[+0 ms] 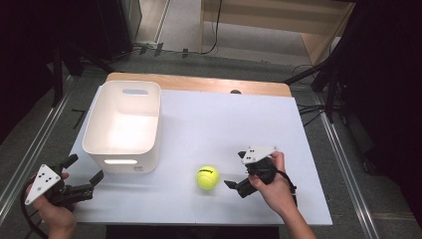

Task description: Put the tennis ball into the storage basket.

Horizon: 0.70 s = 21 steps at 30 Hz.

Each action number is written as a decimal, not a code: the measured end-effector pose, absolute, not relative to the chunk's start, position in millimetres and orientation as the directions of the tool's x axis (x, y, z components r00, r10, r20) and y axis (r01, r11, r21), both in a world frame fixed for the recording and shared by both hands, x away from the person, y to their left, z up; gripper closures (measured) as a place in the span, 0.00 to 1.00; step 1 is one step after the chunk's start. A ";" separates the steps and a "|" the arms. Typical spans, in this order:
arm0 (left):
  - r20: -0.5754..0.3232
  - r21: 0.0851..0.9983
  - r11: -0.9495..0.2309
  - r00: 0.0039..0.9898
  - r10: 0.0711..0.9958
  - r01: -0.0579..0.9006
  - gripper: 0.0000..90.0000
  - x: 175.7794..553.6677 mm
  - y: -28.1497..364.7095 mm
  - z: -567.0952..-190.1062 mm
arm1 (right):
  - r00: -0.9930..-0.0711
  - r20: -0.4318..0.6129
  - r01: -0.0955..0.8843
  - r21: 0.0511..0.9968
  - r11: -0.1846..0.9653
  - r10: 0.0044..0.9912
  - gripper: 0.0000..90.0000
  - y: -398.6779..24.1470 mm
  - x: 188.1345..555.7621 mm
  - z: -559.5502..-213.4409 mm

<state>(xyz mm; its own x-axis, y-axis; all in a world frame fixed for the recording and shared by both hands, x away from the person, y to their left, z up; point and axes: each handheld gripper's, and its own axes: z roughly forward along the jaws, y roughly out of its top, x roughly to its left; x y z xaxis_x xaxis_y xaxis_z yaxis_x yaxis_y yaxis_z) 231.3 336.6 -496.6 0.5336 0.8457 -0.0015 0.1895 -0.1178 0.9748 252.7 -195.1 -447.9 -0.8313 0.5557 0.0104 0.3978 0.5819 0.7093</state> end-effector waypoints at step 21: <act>-0.002 0.975 -0.117 0.537 0.844 0.188 0.00 231.4 336.7 -496.6 | -0.883 0.005 0.373 0.611 0.698 0.469 0.00 -154.4 265.9 -449.3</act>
<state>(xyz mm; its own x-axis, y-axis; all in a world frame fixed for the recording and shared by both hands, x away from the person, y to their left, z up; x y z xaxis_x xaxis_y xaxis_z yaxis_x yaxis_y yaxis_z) 231.4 336.7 -496.6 0.5368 0.8437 -0.0021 0.1876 -0.1169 0.9753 265.9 -154.4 -449.3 -0.8833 0.4687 0.0047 0.3734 0.6977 0.6114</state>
